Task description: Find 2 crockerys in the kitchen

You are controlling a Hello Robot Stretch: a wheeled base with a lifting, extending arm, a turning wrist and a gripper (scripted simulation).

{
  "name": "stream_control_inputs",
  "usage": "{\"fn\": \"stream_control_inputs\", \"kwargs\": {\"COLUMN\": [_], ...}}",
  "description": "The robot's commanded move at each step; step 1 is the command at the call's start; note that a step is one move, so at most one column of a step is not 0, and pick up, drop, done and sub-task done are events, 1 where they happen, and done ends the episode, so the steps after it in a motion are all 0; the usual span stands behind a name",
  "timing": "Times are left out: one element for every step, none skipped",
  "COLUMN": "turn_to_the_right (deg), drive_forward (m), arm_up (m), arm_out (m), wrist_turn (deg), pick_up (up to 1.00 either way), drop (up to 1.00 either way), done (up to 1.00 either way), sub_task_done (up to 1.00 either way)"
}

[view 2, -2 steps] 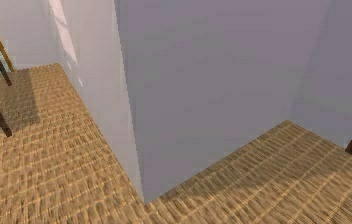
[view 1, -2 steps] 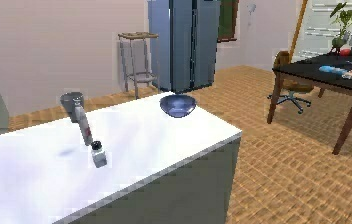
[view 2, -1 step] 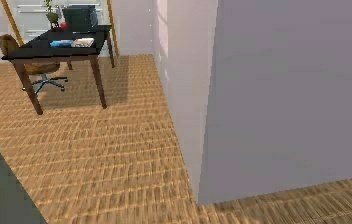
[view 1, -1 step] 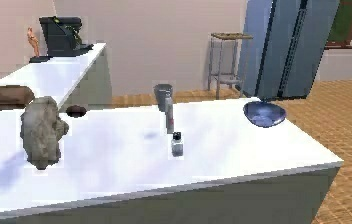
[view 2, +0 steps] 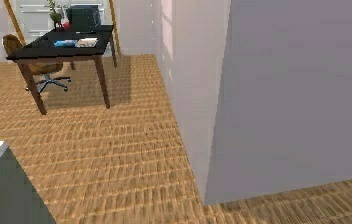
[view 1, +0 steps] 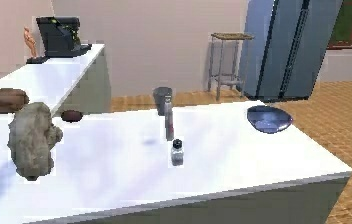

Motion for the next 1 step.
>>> {"fn": "stream_control_inputs", "kwargs": {"turn_to_the_right": [0.0], "drive_forward": [0.0], "arm_up": [0.0], "arm_out": [0.0], "wrist_turn": [0.0], "pick_up": [0.0], "drop": [0.0], "done": [1.0], "sub_task_done": [0.0]}}
